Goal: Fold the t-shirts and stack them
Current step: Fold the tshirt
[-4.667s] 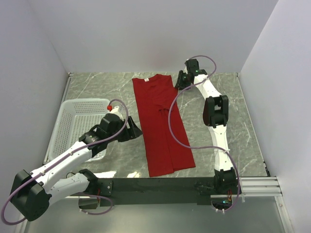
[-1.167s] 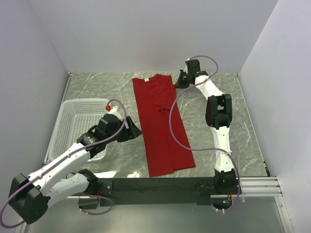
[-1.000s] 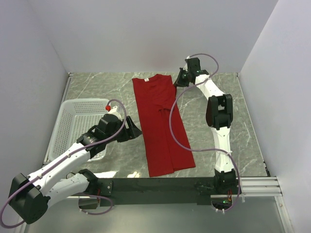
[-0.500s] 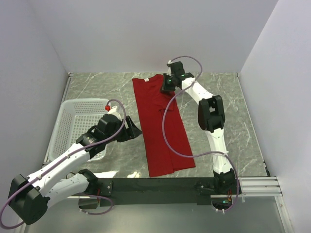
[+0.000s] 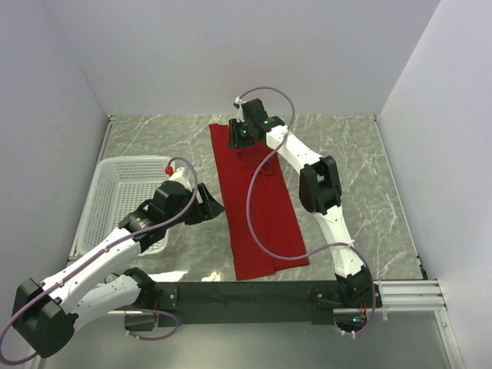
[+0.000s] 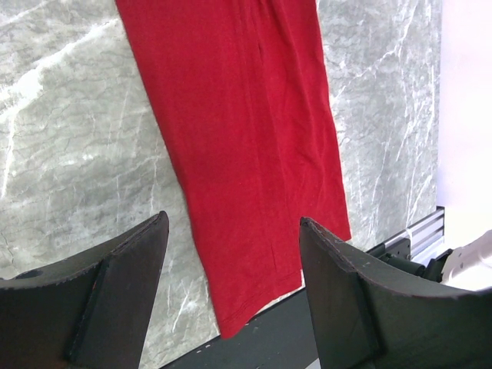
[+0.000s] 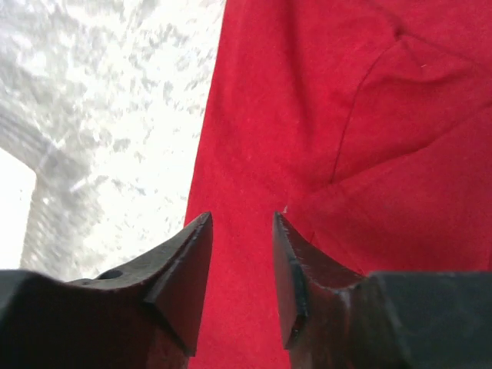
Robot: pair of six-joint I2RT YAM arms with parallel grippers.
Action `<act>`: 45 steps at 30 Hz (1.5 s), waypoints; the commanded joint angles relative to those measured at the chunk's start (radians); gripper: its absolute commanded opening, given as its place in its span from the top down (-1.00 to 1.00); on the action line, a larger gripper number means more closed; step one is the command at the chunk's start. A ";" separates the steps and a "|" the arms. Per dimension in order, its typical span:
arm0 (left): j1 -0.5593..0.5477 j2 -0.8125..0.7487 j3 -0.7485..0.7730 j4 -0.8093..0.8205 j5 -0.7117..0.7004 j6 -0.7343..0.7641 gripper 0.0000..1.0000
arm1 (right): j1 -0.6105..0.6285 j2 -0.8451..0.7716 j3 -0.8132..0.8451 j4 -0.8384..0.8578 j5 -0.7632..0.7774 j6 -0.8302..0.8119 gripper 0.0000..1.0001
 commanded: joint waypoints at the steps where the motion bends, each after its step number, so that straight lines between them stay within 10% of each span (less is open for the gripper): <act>1: 0.004 -0.031 -0.003 0.026 -0.019 -0.002 -0.48 | -0.021 -0.070 -0.011 -0.005 -0.019 -0.076 0.07; 8: 0.004 -0.035 -0.011 0.047 -0.005 0.010 -0.49 | -0.125 -0.284 -0.245 -0.023 -0.458 -0.401 0.06; 21: -0.091 -0.047 0.072 0.133 0.225 0.496 -0.75 | -0.268 -1.002 -0.992 -0.671 -0.675 -1.771 -0.10; 32: -0.419 0.106 0.232 -0.077 0.033 1.007 -0.99 | -0.288 -1.332 -1.316 -0.665 -0.567 -1.781 -0.11; 45: -0.775 0.130 0.158 -0.172 -0.190 0.861 -0.87 | -0.299 -1.434 -1.476 -0.629 -0.552 -1.753 -0.12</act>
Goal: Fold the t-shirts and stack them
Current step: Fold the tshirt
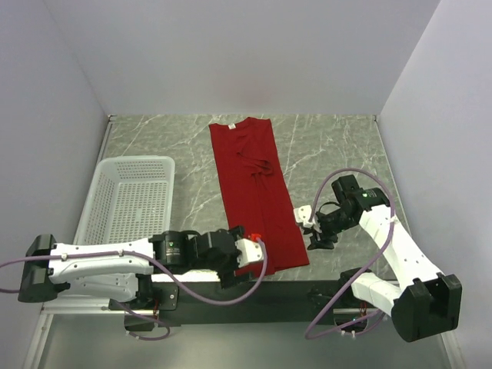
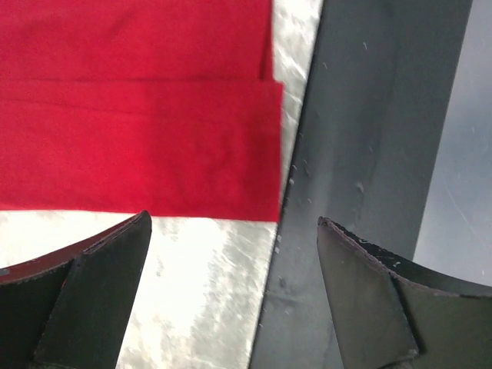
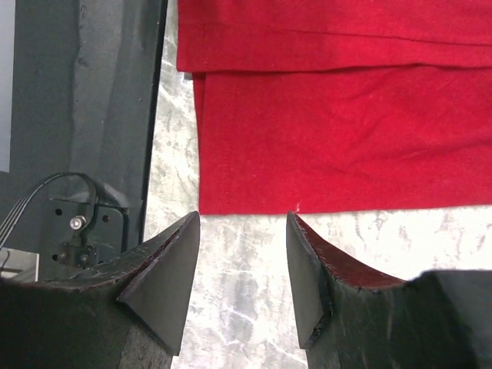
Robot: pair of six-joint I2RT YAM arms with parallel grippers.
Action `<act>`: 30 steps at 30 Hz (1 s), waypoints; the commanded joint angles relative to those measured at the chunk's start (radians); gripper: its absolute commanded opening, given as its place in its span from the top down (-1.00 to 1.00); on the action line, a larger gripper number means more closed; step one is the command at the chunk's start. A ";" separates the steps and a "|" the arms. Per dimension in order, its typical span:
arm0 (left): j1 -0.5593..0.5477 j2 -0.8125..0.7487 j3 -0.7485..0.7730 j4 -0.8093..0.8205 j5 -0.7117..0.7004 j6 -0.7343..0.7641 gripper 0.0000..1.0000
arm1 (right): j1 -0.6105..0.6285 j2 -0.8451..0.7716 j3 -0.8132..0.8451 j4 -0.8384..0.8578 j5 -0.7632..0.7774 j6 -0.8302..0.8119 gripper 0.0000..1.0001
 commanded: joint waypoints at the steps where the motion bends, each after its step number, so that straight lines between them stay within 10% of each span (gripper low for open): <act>1: -0.071 0.023 0.000 -0.023 -0.107 -0.049 -0.87 | -0.004 -0.006 -0.021 0.019 -0.001 -0.013 -0.12; 16: -0.097 -0.046 0.020 -0.033 -0.318 -0.215 -0.90 | 0.048 0.003 -0.041 0.151 0.063 0.002 -0.12; 23: -0.055 -0.097 0.026 -0.072 -0.275 -0.377 -0.99 | 0.249 0.031 -0.100 0.240 0.183 0.033 -0.12; 30: -0.024 -0.180 0.009 -0.122 -0.525 -0.719 -0.99 | 0.491 0.108 -0.090 0.380 0.206 0.183 -0.12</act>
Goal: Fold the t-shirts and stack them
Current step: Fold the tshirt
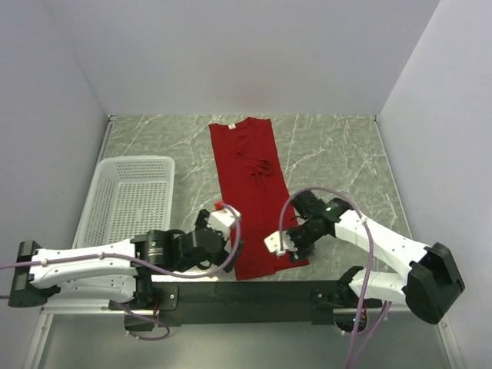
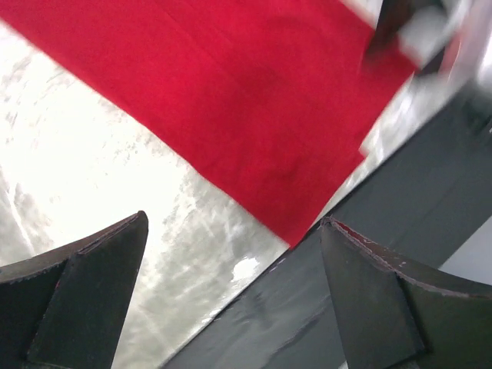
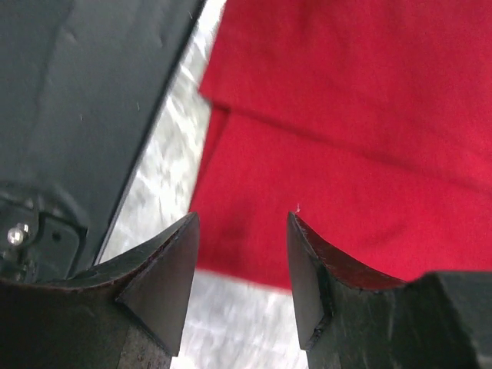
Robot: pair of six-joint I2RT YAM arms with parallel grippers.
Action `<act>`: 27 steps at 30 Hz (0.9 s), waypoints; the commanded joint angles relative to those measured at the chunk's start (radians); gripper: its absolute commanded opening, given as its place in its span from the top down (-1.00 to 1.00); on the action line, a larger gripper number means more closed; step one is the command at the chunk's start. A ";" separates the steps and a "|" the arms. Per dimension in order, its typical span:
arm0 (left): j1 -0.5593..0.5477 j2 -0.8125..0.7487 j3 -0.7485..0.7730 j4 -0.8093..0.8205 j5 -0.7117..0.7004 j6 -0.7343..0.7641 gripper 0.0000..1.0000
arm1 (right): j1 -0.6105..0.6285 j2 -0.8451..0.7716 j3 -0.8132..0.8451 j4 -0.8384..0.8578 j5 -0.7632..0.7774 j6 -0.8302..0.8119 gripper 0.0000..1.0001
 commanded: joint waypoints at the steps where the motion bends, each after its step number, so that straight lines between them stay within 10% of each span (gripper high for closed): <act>1: 0.007 -0.112 -0.004 -0.003 -0.138 -0.239 -0.99 | 0.165 0.034 0.008 0.122 0.048 0.140 -0.13; 11: 0.011 -0.323 -0.078 -0.063 -0.190 -0.430 -0.99 | 0.547 0.132 -0.041 0.357 0.216 0.432 -0.17; 27: 0.011 -0.330 -0.099 -0.034 -0.144 -0.407 -0.99 | 0.554 0.218 -0.109 0.503 0.351 0.539 -0.12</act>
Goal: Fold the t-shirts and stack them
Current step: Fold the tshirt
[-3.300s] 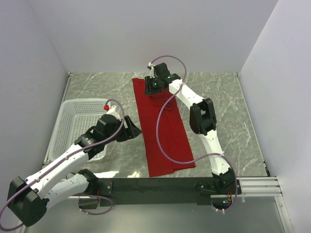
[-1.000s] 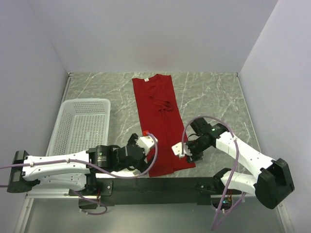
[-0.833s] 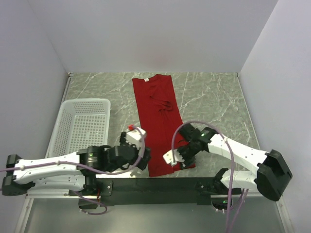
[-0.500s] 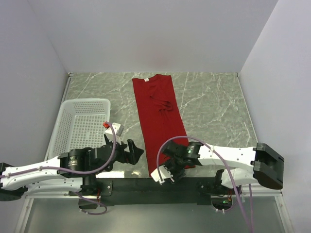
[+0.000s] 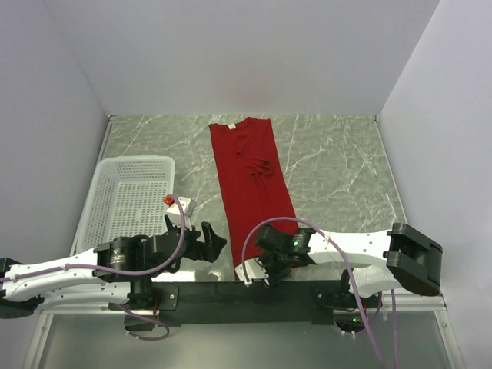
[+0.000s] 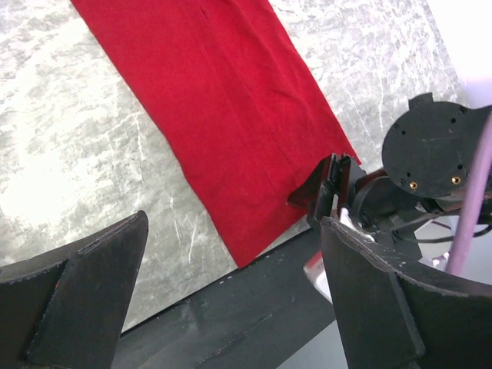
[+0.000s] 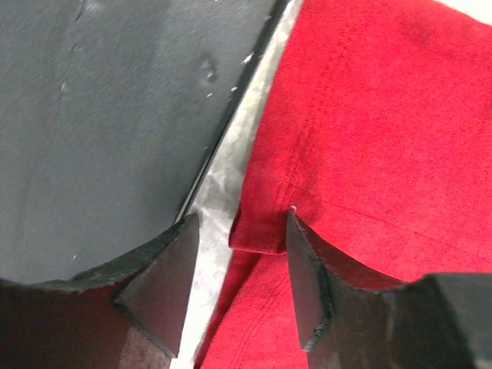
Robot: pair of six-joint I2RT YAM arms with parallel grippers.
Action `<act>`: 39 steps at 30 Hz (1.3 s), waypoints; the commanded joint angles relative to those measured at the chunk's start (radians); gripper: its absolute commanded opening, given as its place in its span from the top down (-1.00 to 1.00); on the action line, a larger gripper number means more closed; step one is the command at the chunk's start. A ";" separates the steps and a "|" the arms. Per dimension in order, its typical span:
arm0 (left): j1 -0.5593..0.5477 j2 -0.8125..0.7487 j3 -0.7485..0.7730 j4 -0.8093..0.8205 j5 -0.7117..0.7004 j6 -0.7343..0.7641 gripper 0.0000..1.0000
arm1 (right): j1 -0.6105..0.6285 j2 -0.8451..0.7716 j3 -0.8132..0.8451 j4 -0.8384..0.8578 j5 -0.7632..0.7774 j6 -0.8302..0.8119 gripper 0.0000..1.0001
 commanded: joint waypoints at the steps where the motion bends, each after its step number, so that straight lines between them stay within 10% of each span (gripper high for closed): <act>1: 0.003 -0.004 -0.001 0.049 0.033 0.037 -0.99 | 0.005 0.034 -0.006 0.070 0.049 0.035 -0.09; 14: 0.003 -0.033 -0.076 0.334 0.286 0.459 -0.93 | -0.098 -0.023 -0.005 0.065 -0.047 0.065 0.97; 24: 0.003 0.202 0.013 0.284 0.551 0.961 -0.84 | -0.265 -0.040 0.098 -0.084 -0.303 0.002 1.00; 39: 0.001 0.289 -0.104 0.439 0.607 1.006 -0.77 | -0.437 0.031 0.209 -0.190 -0.534 -0.002 1.00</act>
